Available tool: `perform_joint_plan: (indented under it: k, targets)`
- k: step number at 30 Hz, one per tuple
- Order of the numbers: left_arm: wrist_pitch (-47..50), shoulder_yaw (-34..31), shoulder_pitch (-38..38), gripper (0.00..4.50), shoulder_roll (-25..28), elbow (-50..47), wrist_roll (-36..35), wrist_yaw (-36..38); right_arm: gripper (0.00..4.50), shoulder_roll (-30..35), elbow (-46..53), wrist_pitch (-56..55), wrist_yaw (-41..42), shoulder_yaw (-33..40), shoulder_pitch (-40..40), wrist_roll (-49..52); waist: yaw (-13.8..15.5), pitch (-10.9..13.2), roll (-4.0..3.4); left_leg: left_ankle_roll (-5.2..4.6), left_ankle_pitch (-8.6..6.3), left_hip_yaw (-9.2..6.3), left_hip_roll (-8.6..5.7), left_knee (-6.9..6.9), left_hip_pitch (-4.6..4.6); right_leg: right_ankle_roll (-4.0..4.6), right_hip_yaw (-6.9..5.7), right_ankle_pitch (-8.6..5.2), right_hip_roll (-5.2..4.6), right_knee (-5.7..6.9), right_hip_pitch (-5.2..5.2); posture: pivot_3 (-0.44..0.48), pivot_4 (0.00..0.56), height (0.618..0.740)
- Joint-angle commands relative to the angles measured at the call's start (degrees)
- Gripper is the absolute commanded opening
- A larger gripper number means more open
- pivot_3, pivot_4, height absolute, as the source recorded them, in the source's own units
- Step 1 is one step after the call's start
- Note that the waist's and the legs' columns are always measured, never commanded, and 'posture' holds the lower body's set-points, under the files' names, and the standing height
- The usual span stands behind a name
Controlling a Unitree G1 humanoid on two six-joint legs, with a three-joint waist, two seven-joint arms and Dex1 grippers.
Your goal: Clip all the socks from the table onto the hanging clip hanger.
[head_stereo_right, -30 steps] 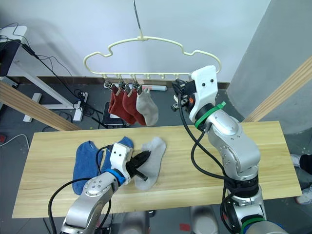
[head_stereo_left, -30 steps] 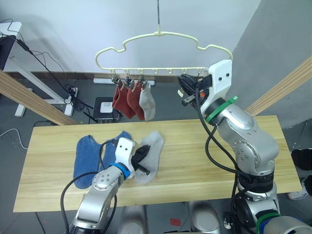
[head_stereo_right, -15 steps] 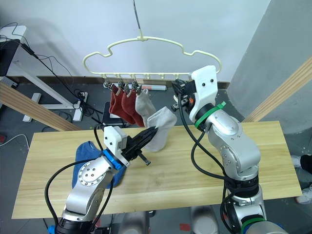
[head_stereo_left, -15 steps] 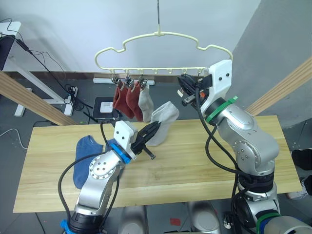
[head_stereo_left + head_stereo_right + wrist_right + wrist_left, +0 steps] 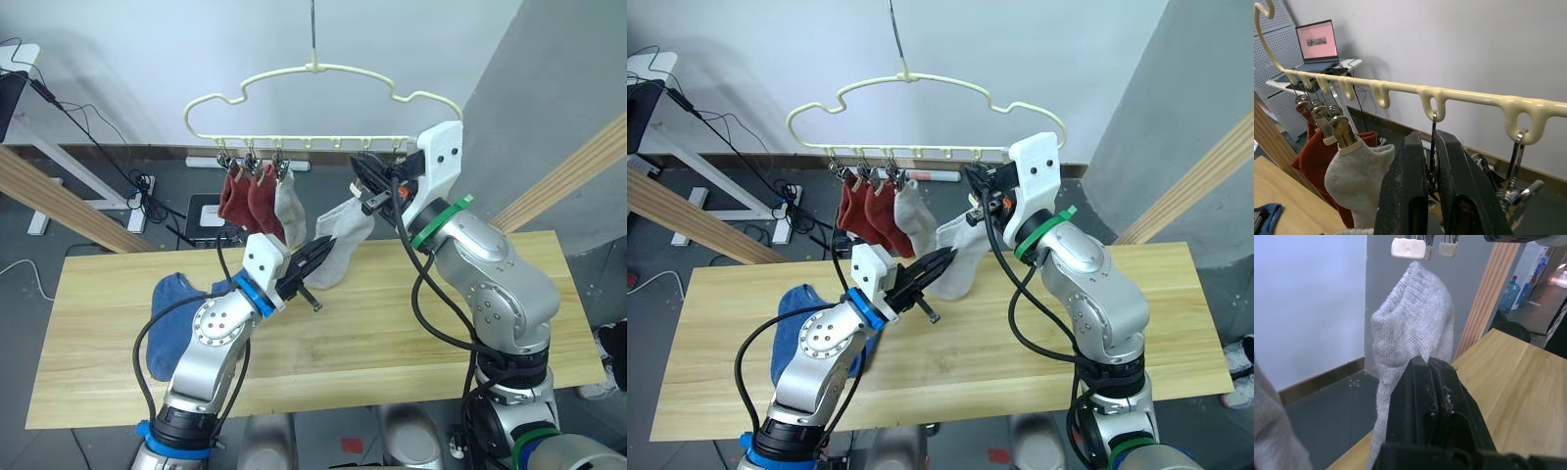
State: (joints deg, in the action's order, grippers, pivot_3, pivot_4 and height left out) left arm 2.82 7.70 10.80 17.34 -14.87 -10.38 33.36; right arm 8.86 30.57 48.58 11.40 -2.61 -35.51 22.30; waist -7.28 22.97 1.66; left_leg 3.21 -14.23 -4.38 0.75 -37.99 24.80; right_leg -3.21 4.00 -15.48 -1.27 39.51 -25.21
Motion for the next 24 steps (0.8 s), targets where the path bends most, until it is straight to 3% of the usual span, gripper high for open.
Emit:
perform_joint_plan:
  k: [1, 20, 24]
  targets:
    - [-1.79, 0.23, 0.94, 0.02, -0.6, -0.8, -0.98, 0.8, 0.0, 0.23, 2.93, -0.05, 0.57, 0.33, 0.45, 1.41, -0.1, 0.0, 0.0, 0.0, 0.0, -0.01, 0.0, 0.0, 0.0, 0.0, 0.0, 0.0, 0.0, 0.0, 0.0, -0.231, 0.385, 0.74]
    - [-0.69, -0.35, 2.89, 0.02, -1.85, -0.7, -1.52, 0.14, 0.0, 1.82, 3.36, 0.09, 0.66, -0.65, 1.21, 1.85, -0.75, 0.0, 0.0, 0.0, 0.0, 0.0, -0.01, -0.01, 0.0, 0.0, 0.01, 0.0, 0.0, 0.02, 0.01, -0.231, 0.384, 0.74]
    - [-0.35, -0.55, 2.74, 0.0, -1.77, -0.63, -1.64, -0.26, 1.36, 2.94, 3.82, 0.99, 1.61, -0.71, 1.5, 2.45, -0.73, 0.0, 0.0, 0.0, 0.0, 0.0, -0.01, -0.02, 0.0, 0.0, 0.01, 0.0, 0.0, 0.01, 0.01, -0.229, 0.387, 0.74]
